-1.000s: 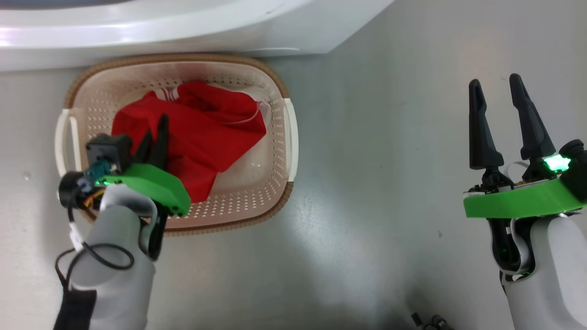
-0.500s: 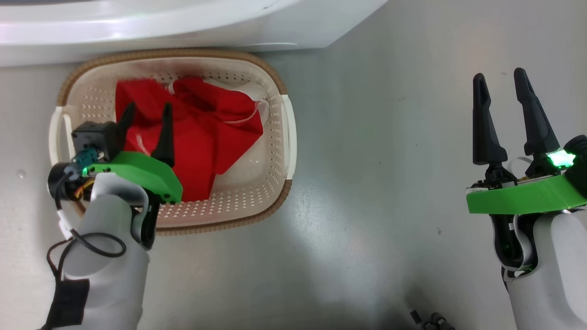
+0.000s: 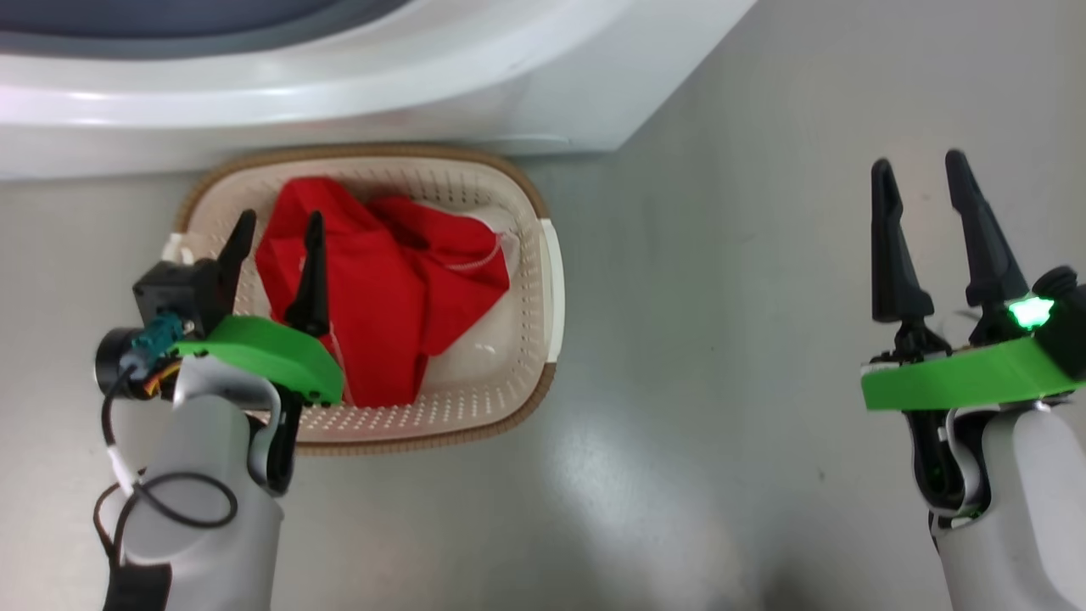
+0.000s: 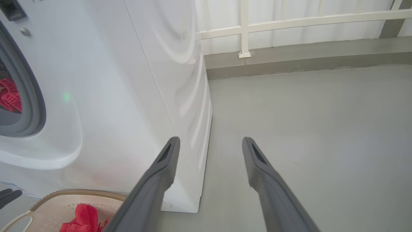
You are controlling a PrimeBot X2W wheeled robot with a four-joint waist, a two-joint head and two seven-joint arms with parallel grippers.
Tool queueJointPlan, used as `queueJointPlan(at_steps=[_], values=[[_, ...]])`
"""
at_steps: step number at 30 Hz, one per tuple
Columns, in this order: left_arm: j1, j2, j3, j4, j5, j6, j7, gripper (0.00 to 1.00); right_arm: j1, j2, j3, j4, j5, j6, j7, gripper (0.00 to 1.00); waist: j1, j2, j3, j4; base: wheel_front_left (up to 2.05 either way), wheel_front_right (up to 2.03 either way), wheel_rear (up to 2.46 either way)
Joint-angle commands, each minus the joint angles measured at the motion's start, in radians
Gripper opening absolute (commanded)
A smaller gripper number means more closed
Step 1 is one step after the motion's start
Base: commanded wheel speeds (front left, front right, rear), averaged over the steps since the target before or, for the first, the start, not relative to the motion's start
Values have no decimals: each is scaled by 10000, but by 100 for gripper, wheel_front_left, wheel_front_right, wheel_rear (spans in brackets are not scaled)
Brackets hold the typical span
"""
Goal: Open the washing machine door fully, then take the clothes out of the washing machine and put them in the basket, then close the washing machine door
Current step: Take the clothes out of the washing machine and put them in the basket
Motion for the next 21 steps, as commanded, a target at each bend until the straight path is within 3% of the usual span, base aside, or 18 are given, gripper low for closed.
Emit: queueJointPlan(at_steps=[1,21], values=[[459,255,231,-341,59,-54,-47,100,361,7,141,-161,-129,65,-63,100,-1,0,-481,166,0,0,0],[3109,249,195,-3300,22,-55,-47,100,1898,-94,223,299,-258,65,-63,100,-1,0,-3280,582,0,0,0]])
